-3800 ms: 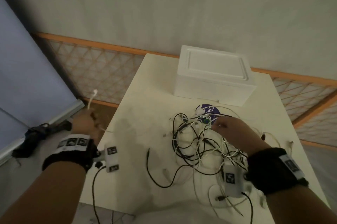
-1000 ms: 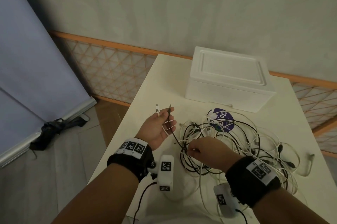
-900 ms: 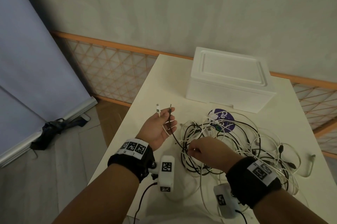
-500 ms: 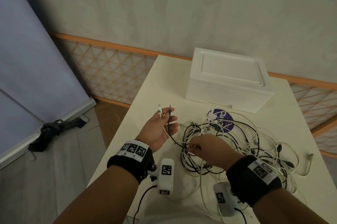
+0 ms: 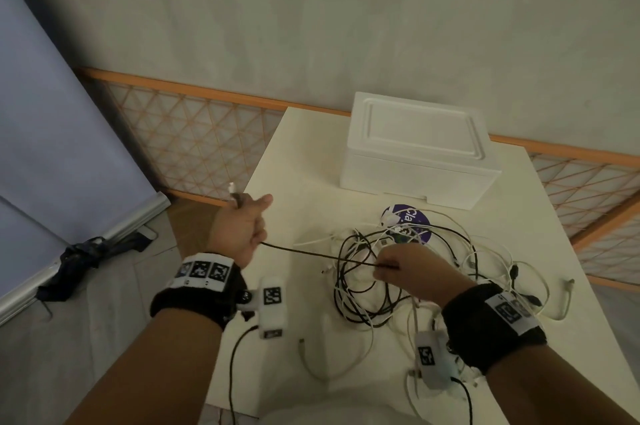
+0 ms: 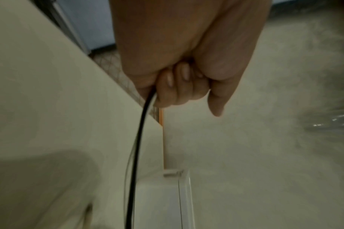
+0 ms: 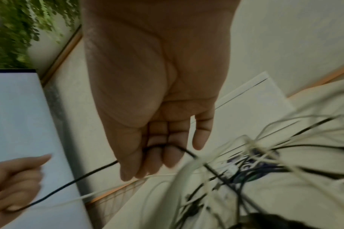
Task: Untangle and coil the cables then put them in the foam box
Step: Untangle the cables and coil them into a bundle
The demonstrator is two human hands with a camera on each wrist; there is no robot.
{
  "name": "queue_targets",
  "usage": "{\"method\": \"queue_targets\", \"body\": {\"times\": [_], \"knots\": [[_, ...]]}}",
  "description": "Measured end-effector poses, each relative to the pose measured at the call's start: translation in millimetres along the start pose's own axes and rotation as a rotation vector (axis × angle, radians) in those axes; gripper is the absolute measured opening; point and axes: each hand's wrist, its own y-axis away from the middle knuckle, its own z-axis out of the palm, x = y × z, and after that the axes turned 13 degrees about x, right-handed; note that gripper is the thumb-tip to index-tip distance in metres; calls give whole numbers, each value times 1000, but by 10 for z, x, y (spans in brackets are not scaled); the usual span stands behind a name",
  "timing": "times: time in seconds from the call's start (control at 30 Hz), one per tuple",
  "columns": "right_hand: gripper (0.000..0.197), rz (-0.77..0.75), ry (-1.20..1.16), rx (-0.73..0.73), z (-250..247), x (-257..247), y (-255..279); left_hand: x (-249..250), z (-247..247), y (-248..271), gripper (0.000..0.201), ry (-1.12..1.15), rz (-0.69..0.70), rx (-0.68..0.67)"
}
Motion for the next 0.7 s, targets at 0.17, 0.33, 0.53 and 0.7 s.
{"method": "queue_targets", "body": {"times": [0.17,0.33,0.53,0.7], "knots": [[20,20,97,-81,-48,163,30,61,-92,3,46,-412,186,60],[17,-62,8,93,-109,-172,-18,-214,394,508,33,-974,466,-436],[13,-39,-96,223,-182,-185,52,-261,670,702,28,-1008,342,-652],[10,-31,-126,288,-193,15,173,-35,783,726,34,-1024,225,-626]]}}
